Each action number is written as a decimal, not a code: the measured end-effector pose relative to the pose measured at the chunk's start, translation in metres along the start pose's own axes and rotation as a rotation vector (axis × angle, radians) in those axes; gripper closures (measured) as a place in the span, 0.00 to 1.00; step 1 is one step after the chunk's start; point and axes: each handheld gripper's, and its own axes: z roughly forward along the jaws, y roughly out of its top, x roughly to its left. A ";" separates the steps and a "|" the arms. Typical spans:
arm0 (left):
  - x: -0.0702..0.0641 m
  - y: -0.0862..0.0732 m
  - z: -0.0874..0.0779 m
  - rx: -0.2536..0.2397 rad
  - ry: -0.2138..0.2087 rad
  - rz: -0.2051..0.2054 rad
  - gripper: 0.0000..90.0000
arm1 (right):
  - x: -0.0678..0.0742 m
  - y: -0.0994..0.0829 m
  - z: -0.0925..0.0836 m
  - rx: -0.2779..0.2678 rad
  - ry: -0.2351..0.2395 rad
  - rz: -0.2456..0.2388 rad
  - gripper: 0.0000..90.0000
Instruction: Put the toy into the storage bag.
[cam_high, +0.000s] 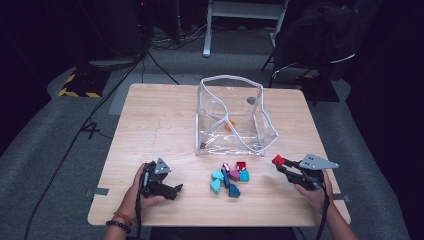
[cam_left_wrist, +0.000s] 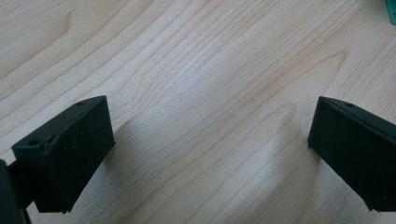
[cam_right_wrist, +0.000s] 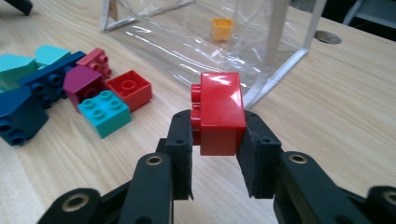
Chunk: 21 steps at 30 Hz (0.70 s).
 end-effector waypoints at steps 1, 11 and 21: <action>0.000 0.000 0.000 0.000 0.000 0.000 0.01 | -0.002 0.000 -0.001 -0.003 -0.005 0.003 0.76; 0.000 0.000 0.000 0.000 0.000 0.000 0.01 | -0.020 0.007 -0.008 -0.032 -0.058 0.041 0.76; 0.000 0.000 0.000 0.000 0.000 0.000 0.01 | -0.034 0.020 -0.012 -0.054 -0.092 0.086 0.76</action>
